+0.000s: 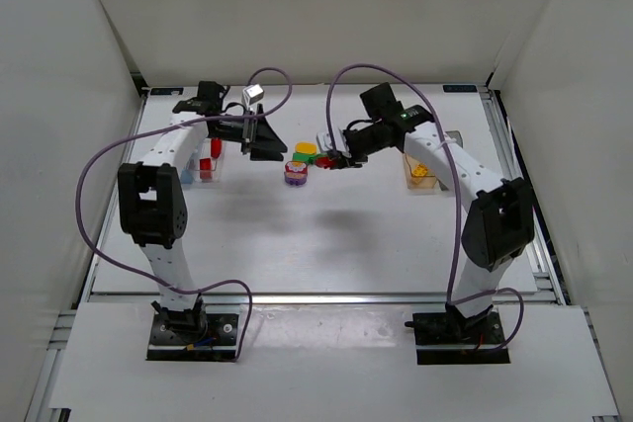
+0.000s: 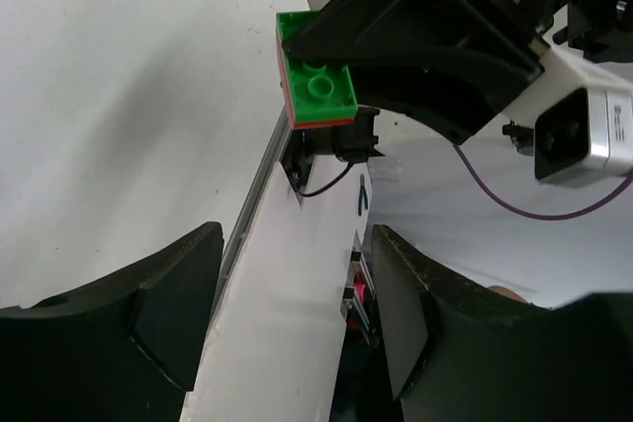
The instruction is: Sort the legos into containers by color
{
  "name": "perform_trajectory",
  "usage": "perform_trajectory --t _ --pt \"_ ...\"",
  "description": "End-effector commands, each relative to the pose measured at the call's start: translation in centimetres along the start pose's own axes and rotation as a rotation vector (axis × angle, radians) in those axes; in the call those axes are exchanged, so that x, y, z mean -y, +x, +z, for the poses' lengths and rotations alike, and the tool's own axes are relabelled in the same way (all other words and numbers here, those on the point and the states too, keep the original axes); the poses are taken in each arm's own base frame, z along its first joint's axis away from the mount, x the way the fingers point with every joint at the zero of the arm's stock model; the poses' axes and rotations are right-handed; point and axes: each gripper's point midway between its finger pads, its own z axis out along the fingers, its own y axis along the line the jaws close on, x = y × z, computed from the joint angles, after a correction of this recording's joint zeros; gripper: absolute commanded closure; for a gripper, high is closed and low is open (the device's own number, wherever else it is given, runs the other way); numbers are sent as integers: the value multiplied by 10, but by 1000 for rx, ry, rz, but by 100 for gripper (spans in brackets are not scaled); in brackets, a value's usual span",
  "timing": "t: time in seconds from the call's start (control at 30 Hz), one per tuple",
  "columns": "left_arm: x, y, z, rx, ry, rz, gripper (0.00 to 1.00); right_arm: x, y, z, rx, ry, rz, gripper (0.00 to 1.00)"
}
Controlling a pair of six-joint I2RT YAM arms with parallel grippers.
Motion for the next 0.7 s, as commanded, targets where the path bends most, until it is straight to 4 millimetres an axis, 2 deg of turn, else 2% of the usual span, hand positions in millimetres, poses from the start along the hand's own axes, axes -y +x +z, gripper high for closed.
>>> perform_trajectory --t 0.0,0.17,0.37,0.67 --pt "25 10 2 -18 20 73 28 12 -28 -7 11 47 -203 92" --pt "28 23 13 -56 25 70 28 11 -49 5 38 34 -299 92" --pt "31 29 22 -85 36 77 28 8 -67 11 74 20 -351 92" --pt "37 49 33 -177 16 147 32 4 -75 21 96 -26 -338 92"
